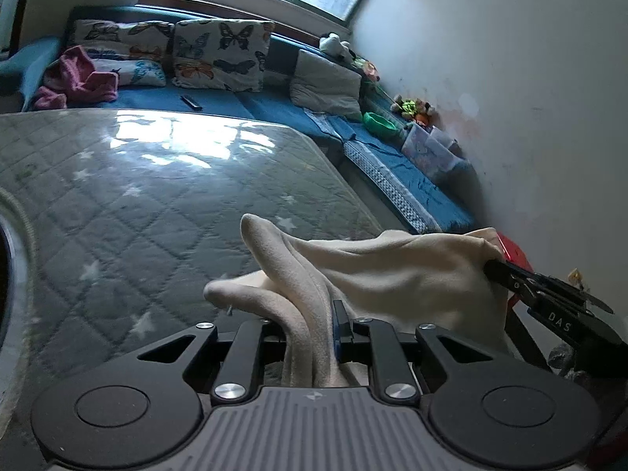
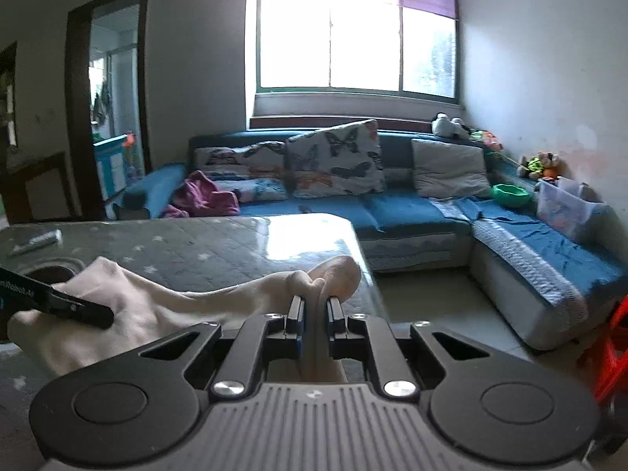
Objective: Fold clothes
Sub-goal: 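Lift the shirt with both grippers and fold it over onto itself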
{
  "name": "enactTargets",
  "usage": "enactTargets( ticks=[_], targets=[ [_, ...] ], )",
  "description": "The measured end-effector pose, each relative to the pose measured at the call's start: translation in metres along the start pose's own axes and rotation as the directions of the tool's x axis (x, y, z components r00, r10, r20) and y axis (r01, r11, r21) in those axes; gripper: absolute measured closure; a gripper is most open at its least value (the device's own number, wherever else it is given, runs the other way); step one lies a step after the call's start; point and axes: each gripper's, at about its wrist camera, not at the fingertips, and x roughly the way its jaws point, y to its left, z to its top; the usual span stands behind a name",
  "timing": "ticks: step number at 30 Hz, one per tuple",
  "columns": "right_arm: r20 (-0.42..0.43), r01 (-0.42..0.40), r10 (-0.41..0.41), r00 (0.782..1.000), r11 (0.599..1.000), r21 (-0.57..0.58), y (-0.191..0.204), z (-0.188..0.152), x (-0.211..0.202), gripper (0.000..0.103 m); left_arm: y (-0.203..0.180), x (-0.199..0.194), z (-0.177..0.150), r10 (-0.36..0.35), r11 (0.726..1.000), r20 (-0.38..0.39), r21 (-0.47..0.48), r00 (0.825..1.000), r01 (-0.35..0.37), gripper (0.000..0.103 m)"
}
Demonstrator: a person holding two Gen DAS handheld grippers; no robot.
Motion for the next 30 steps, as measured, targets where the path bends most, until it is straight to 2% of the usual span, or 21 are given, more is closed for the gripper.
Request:
enactTargets(
  ticks=[11, 21, 23, 26, 30],
  targets=[
    [-0.04, 0.042, -0.042, 0.998, 0.999, 0.014, -0.024, -0.011, 0.011, 0.093, -0.021, 0.031, -0.002, 0.027, 0.999, -0.047, 0.04, 0.999, -0.025, 0.086],
    [-0.092, 0.049, -0.047, 0.995, 0.999, 0.013, -0.029, -0.028, 0.03, 0.093, -0.021, 0.047, -0.012, 0.074, 0.995, -0.091, 0.067, 0.993, -0.068, 0.086],
    [-0.103, 0.063, -0.062, 0.993, 0.998, 0.008, -0.031, -0.032, 0.035, 0.097, -0.018, 0.05, -0.013, 0.086, 0.995, -0.1, 0.068, 0.991, -0.079, 0.086],
    [-0.119, 0.08, -0.076, 0.99, 0.997, 0.023, -0.037, -0.036, 0.041, 0.097, -0.015, 0.054, -0.015, 0.103, 0.993, -0.113, 0.069, 0.988, -0.095, 0.086],
    [-0.132, 0.091, -0.086, 0.988, 0.995, 0.034, -0.039, -0.04, 0.044, 0.097, -0.011, 0.059, -0.018, 0.125, 0.99, -0.128, 0.073, 0.984, -0.116, 0.081]
  ],
)
